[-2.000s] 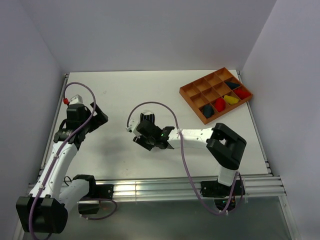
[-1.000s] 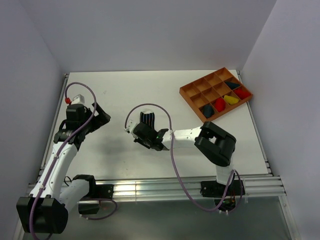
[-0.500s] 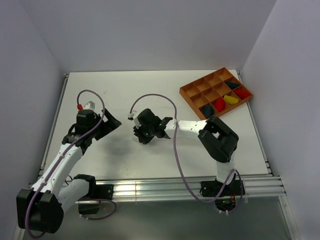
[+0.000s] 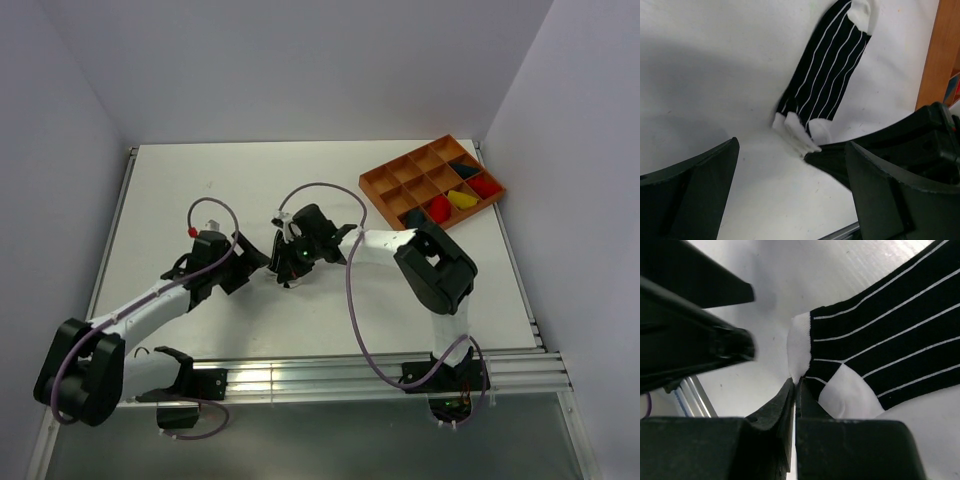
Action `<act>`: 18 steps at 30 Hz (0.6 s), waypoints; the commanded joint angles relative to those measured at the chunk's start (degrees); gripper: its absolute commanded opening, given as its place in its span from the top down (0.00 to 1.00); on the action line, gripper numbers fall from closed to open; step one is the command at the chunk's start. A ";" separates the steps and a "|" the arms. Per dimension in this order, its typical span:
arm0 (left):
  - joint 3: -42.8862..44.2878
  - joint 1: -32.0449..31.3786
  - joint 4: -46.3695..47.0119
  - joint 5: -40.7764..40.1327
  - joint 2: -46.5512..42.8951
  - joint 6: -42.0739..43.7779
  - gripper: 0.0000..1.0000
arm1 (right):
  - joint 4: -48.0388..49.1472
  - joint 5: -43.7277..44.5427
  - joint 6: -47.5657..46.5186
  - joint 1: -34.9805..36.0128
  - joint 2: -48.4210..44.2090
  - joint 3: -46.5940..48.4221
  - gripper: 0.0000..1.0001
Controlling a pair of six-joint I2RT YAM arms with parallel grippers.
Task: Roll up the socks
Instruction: Roll the sock at the center of the board.
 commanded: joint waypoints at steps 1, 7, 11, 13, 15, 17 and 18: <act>1.10 -1.97 7.14 -3.25 2.83 -5.83 0.09 | 3.64 -3.07 2.16 -0.32 1.06 -0.77 1.00; 2.16 -3.64 8.99 -3.61 10.13 -8.12 0.13 | 5.83 -4.04 3.47 -0.93 1.32 -1.83 1.00; 2.34 -4.43 9.08 -3.70 12.86 -9.44 0.18 | 7.24 -4.47 4.18 -1.55 0.97 -2.70 1.00; 1.72 -4.70 9.96 -4.22 13.04 -10.23 0.23 | 7.50 -4.83 4.18 -1.73 0.97 -2.97 1.00; 1.72 -4.96 9.70 -4.58 13.30 -10.41 0.26 | 7.51 -4.83 4.18 -1.81 1.06 -2.88 1.00; 2.16 -4.96 9.00 -4.58 13.48 -10.23 0.32 | 7.85 -4.83 4.27 -1.90 1.06 -3.06 1.00; 2.16 -5.05 8.65 -4.49 13.56 -10.41 0.33 | 8.03 -4.65 4.27 -1.90 1.15 -3.15 1.00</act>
